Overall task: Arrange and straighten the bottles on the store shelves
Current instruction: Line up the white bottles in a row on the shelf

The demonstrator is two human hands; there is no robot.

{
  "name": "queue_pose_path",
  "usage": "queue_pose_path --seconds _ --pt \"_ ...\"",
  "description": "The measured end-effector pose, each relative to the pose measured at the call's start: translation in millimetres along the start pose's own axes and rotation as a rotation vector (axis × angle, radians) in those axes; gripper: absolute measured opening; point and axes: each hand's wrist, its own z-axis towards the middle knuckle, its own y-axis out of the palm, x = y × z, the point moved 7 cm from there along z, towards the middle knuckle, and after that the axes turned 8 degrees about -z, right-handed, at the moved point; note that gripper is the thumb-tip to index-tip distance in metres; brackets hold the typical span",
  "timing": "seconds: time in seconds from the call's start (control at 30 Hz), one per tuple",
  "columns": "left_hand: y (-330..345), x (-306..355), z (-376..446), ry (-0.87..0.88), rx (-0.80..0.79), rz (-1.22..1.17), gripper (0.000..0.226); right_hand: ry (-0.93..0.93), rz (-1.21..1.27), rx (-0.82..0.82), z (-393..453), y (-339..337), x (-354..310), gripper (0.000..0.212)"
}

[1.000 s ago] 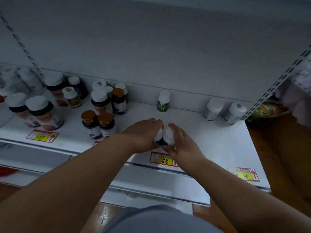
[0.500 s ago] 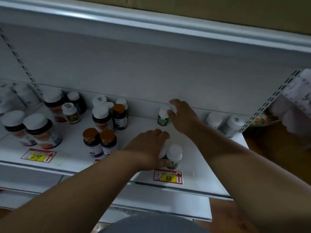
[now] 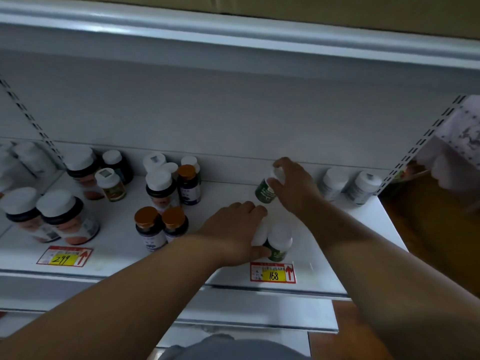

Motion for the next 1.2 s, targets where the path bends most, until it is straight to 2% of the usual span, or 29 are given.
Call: queue_pose_path --seconds 0.17,0.27,0.4,0.77,0.97,1.07,1.13,1.2 --pt "10 17 9 0.079 -0.016 0.108 0.083 0.109 -0.023 0.112 -74 -31 47 0.046" --pt "18 24 15 0.108 -0.015 0.141 0.084 0.13 -0.075 0.03 -101 -24 62 0.046" --pt "22 27 20 0.107 0.052 0.173 0.073 0.113 0.055 -0.045 -124 -13 61 0.046" --pt "20 19 14 0.007 0.119 0.183 0.064 0.053 0.086 -0.07 -125 1 47 0.049" --pt "16 20 15 -0.019 0.112 0.196 0.074 0.033 0.094 -0.11 -126 1 46 0.055" --pt "3 31 19 -0.02 0.159 0.223 0.082 0.064 0.128 0.031 -112 -19 58 0.047" --pt "-8 41 24 -0.003 0.197 0.226 0.084 0.084 0.068 0.169 -90 -41 75 0.041" --pt "-14 55 31 0.037 0.231 0.21 0.082 0.106 -0.033 0.21 -59 -60 94 0.042"
